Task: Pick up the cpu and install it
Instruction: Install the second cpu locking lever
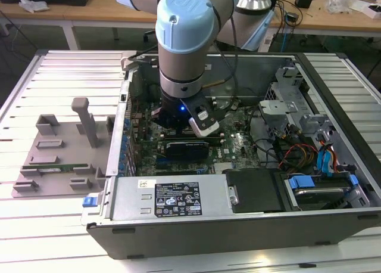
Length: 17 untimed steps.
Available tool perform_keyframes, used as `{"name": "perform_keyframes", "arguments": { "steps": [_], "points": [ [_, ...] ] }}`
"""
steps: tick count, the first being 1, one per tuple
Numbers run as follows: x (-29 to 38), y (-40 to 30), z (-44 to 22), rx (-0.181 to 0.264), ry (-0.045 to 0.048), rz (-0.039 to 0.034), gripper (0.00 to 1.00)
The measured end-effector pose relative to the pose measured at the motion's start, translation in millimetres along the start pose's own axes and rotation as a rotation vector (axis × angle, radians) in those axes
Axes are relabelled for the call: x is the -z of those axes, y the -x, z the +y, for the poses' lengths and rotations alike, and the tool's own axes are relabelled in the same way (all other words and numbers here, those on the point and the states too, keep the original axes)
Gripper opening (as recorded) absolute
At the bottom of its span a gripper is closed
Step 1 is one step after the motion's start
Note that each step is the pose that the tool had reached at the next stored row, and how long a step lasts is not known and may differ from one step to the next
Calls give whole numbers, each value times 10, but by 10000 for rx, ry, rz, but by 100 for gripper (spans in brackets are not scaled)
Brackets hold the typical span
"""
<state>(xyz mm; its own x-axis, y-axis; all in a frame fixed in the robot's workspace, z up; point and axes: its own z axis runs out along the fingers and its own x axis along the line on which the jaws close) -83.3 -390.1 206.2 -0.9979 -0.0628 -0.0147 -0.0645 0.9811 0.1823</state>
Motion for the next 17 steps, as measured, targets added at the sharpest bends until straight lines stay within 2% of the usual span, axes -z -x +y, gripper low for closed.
{"name": "perform_keyframes", "arguments": {
  "steps": [2, 5, 7, 11, 15, 17],
  "points": [
    [-13, -10, 10, 30, -1, 7, 11],
    [-57, -20, 102, 189, -8, 37, 11],
    [-84, -23, 122, 260, -3, 46, 11],
    [-114, -27, 121, 341, -9, 69, 11],
    [-104, -38, 113, 358, -12, -5, 11],
    [-68, -38, 118, 359, -43, -18, 11]
  ]
}}
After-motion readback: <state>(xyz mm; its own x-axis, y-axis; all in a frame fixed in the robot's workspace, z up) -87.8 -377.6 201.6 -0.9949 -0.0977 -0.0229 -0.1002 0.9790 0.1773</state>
